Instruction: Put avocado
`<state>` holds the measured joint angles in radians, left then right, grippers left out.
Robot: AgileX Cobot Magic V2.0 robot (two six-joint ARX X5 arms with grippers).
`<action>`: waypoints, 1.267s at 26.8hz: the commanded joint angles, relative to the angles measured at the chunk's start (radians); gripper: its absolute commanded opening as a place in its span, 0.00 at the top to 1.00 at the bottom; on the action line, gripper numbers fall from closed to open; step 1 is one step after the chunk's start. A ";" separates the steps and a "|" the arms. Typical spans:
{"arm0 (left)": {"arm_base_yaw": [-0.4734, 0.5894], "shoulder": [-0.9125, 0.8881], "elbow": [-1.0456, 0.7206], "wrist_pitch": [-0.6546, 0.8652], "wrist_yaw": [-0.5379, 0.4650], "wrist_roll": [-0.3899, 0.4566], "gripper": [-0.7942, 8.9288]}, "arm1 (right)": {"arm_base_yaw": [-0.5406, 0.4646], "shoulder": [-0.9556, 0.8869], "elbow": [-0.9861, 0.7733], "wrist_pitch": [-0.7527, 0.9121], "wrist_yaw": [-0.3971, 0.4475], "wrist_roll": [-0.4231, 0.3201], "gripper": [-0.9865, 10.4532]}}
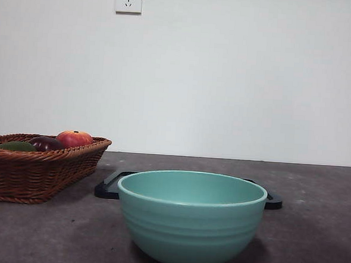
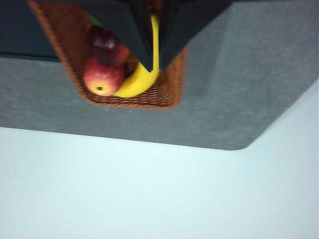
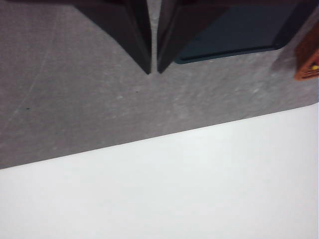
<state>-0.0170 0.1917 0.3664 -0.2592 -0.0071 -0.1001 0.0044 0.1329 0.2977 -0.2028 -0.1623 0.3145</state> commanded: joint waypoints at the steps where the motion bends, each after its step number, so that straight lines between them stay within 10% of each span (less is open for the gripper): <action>1: -0.004 0.076 0.110 -0.014 0.035 -0.010 0.90 | 0.014 0.064 0.094 -0.013 -0.028 0.019 0.90; 15: -0.021 0.499 0.574 -0.322 0.348 -0.001 0.90 | 0.124 0.478 0.477 -0.206 -0.239 -0.067 0.90; 34: -0.138 0.605 0.602 -0.616 0.617 0.010 0.90 | 0.347 0.656 0.580 -0.483 -0.268 -0.194 0.90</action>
<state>-0.1528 0.7918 0.9482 -0.8825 0.6022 -0.0975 0.3470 0.7853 0.8574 -0.6918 -0.4271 0.1272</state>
